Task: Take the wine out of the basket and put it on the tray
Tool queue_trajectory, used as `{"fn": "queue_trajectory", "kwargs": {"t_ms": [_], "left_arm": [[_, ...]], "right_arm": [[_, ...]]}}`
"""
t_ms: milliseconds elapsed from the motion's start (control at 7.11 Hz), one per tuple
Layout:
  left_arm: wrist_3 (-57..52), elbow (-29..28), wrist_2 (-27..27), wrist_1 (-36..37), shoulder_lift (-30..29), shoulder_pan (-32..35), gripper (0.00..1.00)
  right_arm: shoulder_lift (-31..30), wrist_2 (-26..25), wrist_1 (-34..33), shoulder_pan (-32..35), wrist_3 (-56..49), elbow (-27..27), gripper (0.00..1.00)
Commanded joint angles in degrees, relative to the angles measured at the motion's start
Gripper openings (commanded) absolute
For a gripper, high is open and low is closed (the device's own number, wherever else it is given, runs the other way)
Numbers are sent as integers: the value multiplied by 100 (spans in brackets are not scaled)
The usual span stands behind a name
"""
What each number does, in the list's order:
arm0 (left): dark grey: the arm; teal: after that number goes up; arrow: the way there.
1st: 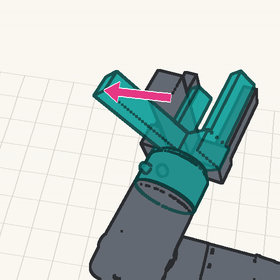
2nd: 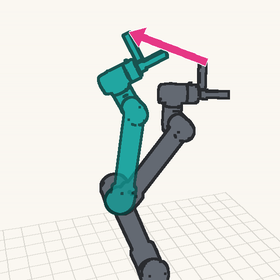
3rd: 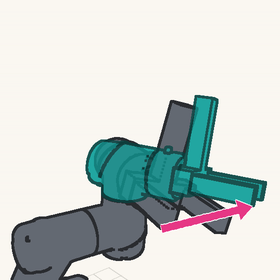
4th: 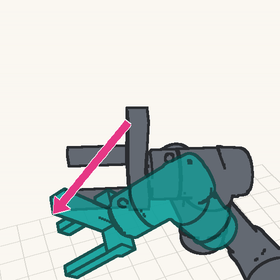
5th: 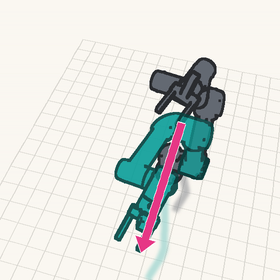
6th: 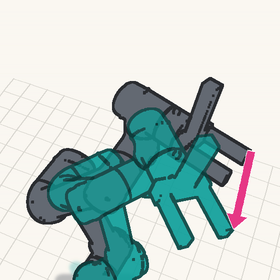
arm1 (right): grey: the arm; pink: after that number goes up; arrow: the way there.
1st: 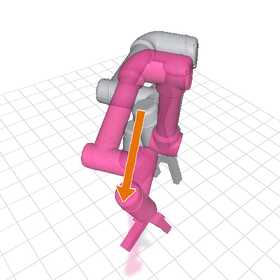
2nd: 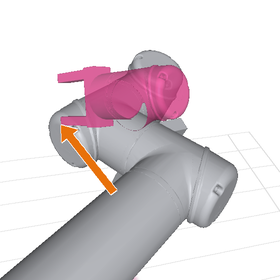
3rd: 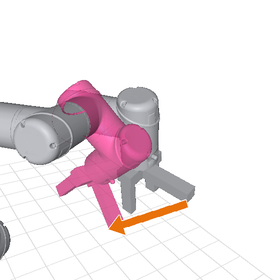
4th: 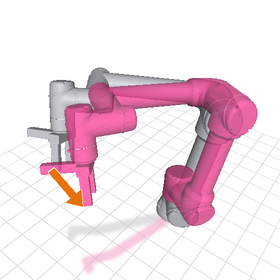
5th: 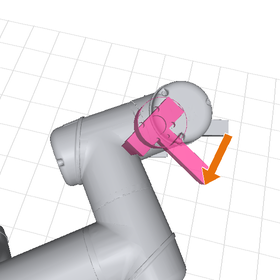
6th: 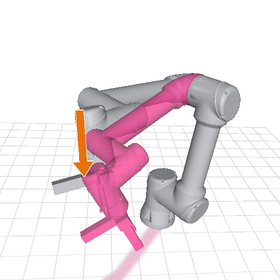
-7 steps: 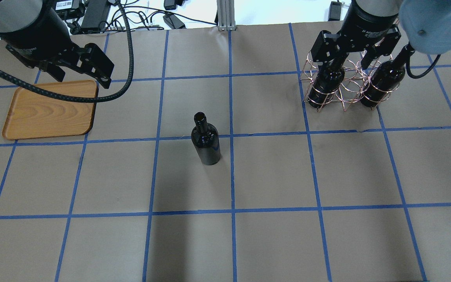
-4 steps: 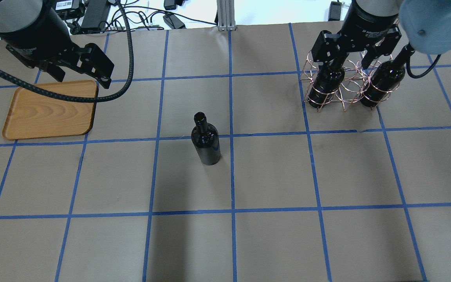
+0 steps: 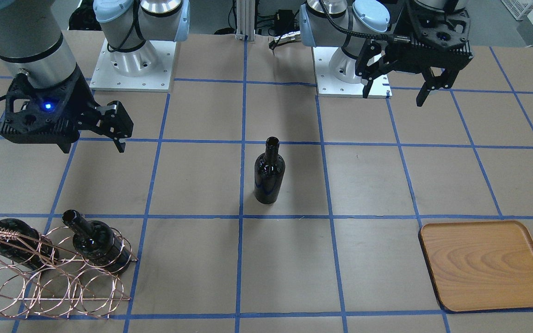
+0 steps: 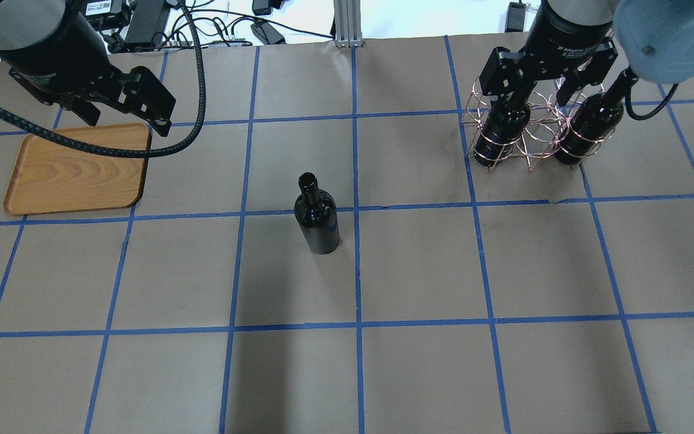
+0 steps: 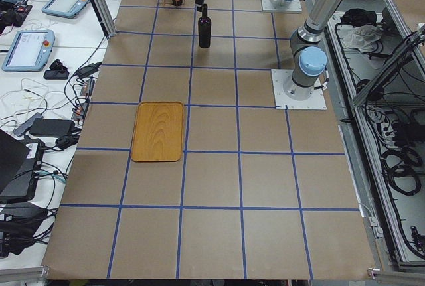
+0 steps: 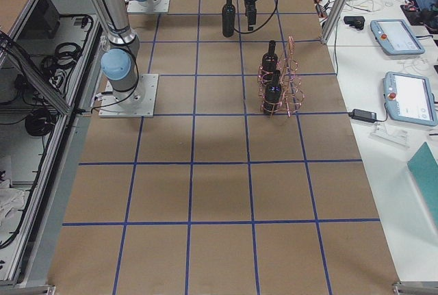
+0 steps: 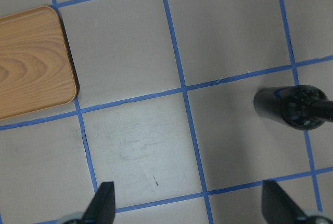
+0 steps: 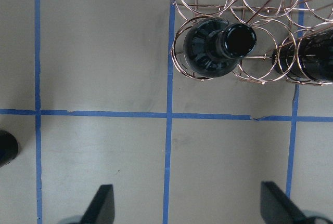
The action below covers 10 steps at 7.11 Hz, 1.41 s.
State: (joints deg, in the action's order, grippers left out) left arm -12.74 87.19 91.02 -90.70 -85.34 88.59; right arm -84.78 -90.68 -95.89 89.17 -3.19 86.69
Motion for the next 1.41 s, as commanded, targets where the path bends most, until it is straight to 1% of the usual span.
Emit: {"fn": "queue_trajectory", "kwargs": {"t_ms": [0,563,704,1266], "left_arm": [[0,0,4,0,0,0,100],[0,9,4,0,0,0,100],[0,0,4,0,0,0,100],[0,0,4,0,0,0,100]], "right_arm": [[31,15,-8,4,-15,15,100],[40,-11,-9,-5,-24,15,100],[49,-124,-9,-5,-15,15,100],[58,-116,-17,-13,-15,41,100]]}}
